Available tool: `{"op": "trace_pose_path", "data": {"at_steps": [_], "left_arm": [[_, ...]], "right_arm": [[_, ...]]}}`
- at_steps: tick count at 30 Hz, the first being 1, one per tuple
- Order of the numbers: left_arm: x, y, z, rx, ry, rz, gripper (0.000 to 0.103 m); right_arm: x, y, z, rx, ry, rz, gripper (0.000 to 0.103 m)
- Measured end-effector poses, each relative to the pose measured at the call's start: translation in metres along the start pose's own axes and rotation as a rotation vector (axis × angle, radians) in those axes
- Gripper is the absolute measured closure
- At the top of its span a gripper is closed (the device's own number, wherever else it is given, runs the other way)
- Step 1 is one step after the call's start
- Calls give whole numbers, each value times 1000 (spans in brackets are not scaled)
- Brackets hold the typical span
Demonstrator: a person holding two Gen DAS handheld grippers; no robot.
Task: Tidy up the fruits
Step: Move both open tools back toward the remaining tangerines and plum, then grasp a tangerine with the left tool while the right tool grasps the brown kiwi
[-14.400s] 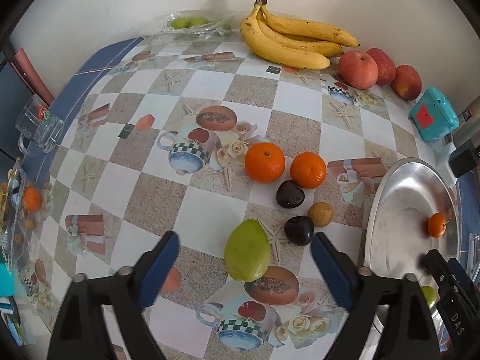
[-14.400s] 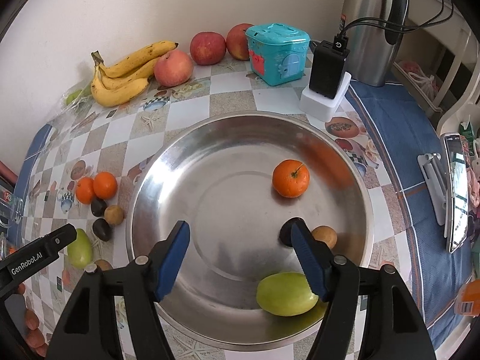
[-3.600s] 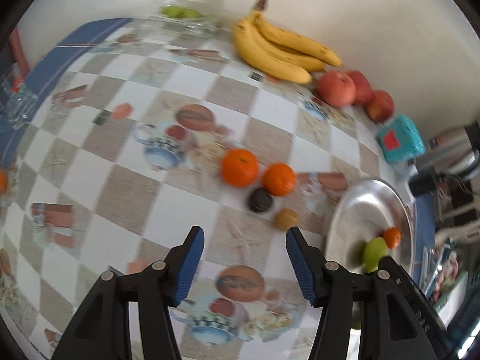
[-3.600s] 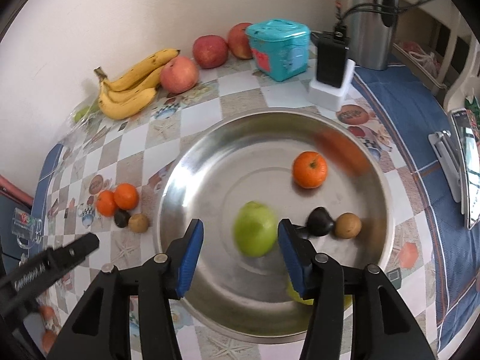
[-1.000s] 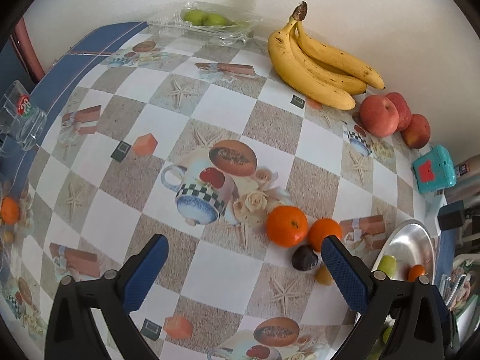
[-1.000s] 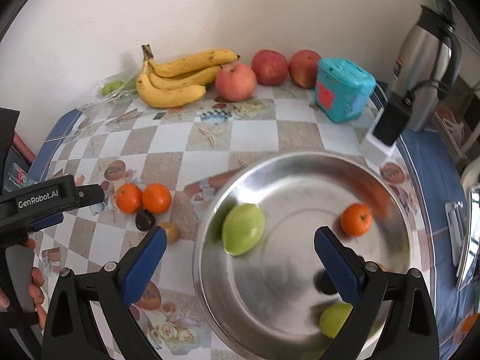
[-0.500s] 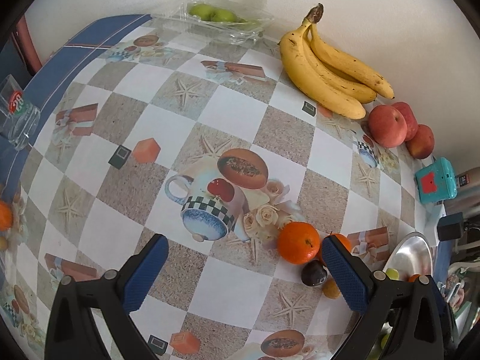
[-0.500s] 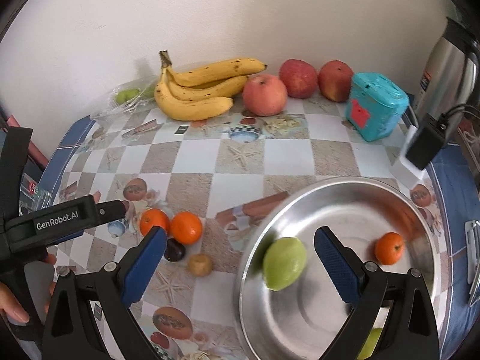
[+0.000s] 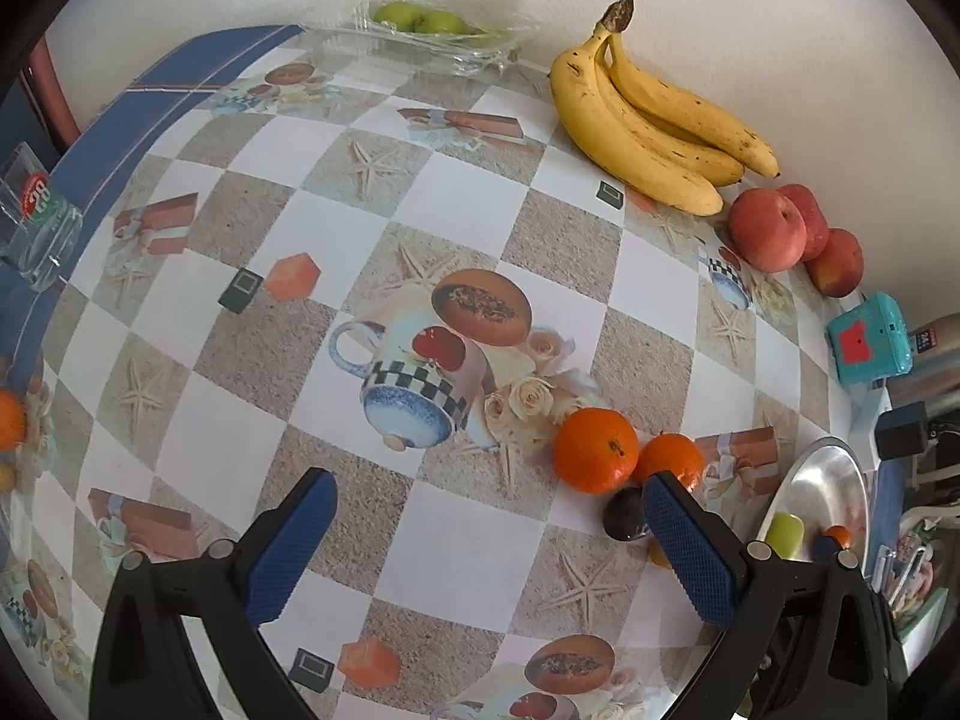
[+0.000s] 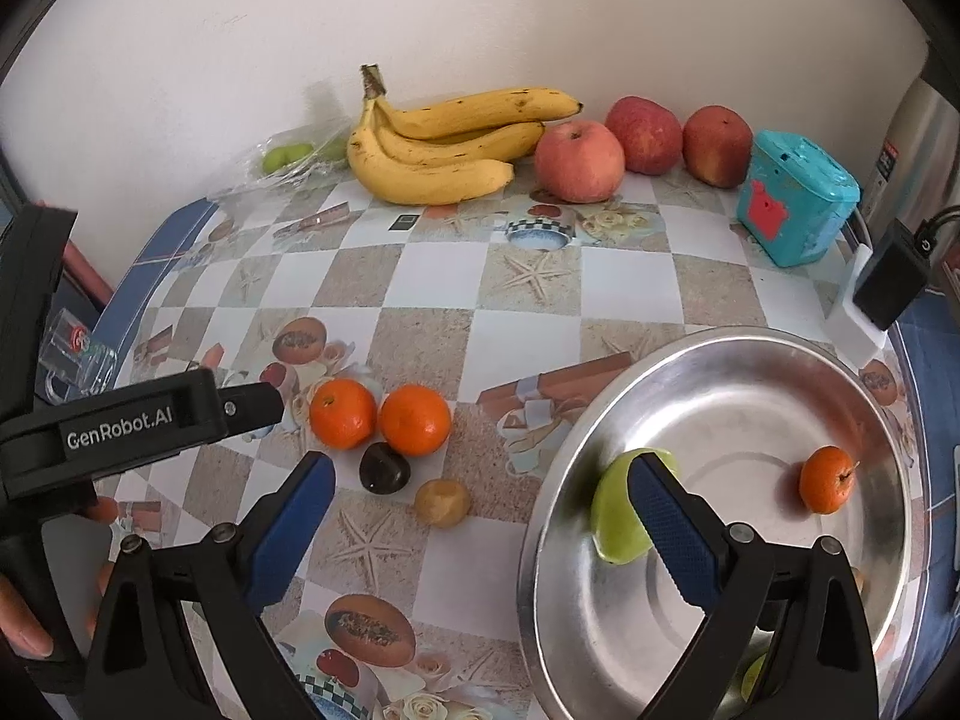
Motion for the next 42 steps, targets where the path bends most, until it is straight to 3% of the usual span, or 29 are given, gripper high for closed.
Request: {"op": "trace_pose_path", "data": {"at_steps": [2, 6, 10, 14, 21, 25, 30, 32, 38, 42], "left_arm": [[-1, 2, 1, -7, -11, 7, 0], [-4, 5, 1, -16, -16, 20, 1], [-5, 8, -3, -38, -14, 28, 2], [-5, 13, -9, -64, 3, 31, 6], [-4, 25, -24, -142, 23, 37, 16], [0, 30, -30, -161, 41, 22, 27], [2, 33, -36, -200, 43, 20, 35], [1, 35, -37, -205, 47, 27, 45], [0, 43, -39, -213, 40, 41, 59], [0, 42, -42, -212, 48, 39, 61]], "right_arm": [[0, 0, 2, 8, -3, -5, 16], [-1, 2, 3, 24, 1, -1, 26], [-4, 9, 5, 34, 0, 20, 46], [-9, 18, 9, 69, 6, 47, 54], [-17, 32, 12, 98, 27, 89, 58], [-19, 36, 14, 99, 24, 100, 61], [-23, 42, 17, 72, -11, 121, 63], [-22, 44, 19, 64, -19, 123, 63], [-25, 49, 21, 26, -54, 135, 65], [-26, 51, 21, 10, -59, 138, 69]]}}
Point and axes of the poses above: each gripper's, at about its wrist camera, not at the fingertips, and y roughly the way its jaws point, z to its left, x to its top, the point moved 8 cm from there along y, roughly the way its jaws point, and after that the axes turned 6 degrees about z, right-handed, at the moved point
